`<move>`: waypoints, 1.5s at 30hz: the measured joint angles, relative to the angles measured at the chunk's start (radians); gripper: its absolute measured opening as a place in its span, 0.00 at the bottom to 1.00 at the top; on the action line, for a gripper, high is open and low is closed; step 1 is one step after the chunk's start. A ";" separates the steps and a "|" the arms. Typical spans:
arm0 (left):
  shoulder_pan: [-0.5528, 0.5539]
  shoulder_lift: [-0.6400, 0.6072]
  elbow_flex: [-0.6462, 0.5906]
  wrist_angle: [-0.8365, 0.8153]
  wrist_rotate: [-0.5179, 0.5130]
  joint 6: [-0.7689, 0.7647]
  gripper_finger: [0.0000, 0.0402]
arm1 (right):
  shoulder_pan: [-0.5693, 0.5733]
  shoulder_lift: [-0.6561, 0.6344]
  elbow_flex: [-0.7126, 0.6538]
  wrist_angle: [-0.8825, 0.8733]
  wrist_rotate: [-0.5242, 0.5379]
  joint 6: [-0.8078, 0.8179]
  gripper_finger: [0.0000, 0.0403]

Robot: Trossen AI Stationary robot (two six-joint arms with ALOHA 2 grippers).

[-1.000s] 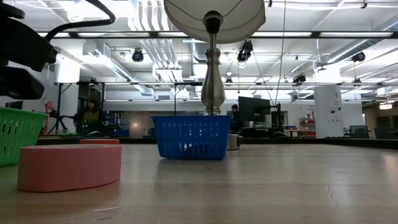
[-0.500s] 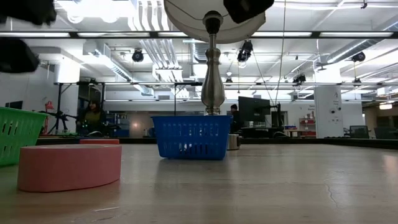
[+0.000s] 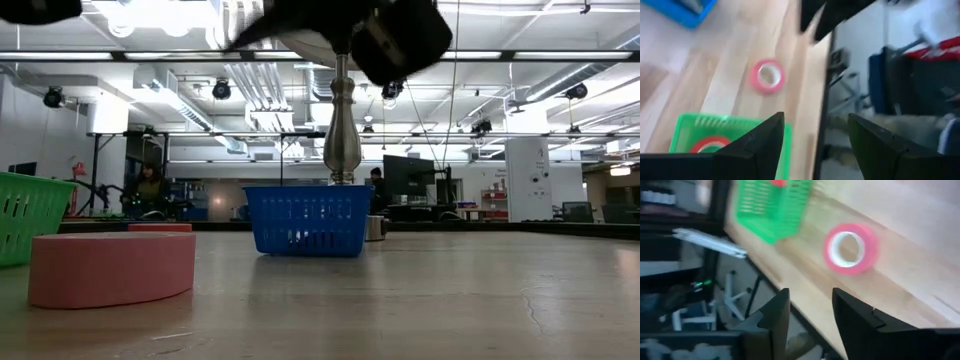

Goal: Pick and place Stapler, Stapler remover, tape
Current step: Put the pink tape into the green bin

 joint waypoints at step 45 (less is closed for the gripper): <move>0.241 0.589 0.099 0.257 0.210 0.275 0.55 | 0.223 -0.452 -0.351 -0.025 0.491 -0.278 0.02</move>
